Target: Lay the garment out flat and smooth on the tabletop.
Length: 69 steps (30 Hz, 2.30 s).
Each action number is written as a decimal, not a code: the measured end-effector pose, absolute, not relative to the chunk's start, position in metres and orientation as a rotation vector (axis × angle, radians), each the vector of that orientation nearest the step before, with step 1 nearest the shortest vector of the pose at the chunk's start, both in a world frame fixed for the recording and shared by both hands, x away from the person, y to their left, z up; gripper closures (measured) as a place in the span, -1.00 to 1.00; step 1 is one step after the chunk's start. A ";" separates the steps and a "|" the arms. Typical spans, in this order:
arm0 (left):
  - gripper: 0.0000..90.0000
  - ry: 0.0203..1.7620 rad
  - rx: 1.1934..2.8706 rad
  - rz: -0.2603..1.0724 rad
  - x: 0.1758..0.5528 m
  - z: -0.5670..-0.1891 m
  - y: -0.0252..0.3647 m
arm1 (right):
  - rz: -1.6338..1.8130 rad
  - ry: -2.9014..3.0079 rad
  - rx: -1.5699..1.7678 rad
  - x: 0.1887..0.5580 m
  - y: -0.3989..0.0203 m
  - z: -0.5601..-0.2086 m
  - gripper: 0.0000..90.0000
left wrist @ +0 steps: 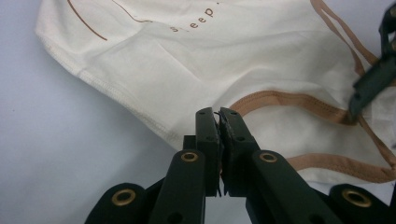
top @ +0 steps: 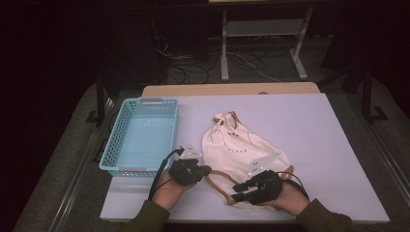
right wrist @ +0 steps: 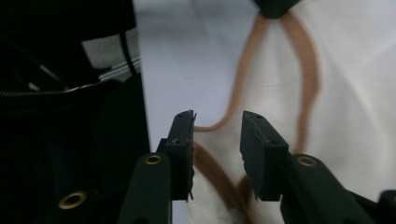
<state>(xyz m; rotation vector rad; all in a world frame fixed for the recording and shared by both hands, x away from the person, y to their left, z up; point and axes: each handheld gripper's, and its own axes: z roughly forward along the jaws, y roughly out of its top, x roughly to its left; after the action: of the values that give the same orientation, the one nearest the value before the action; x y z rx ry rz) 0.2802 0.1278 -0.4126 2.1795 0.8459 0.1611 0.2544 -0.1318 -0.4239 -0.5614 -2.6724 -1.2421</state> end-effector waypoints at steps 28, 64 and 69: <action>0.26 0.850 2.149 0.134 0.258 -0.415 0.135 | -1.241 -2.679 -0.539 0.246 -0.152 -0.419 0.47; 0.96 0.532 2.330 -0.219 0.228 -0.437 0.076 | -0.998 -2.695 -0.603 0.234 -0.209 -0.444 0.94; 0.96 0.527 2.322 -0.220 0.228 -0.432 0.090 | -1.004 -2.690 -0.540 0.228 -0.194 -0.441 0.94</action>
<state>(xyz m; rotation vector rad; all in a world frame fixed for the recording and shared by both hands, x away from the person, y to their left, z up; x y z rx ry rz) 0.2277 0.0895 -0.4320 2.3222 0.5274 -0.2201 0.2282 -0.1936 -0.4410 -0.5396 -2.6897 -1.0042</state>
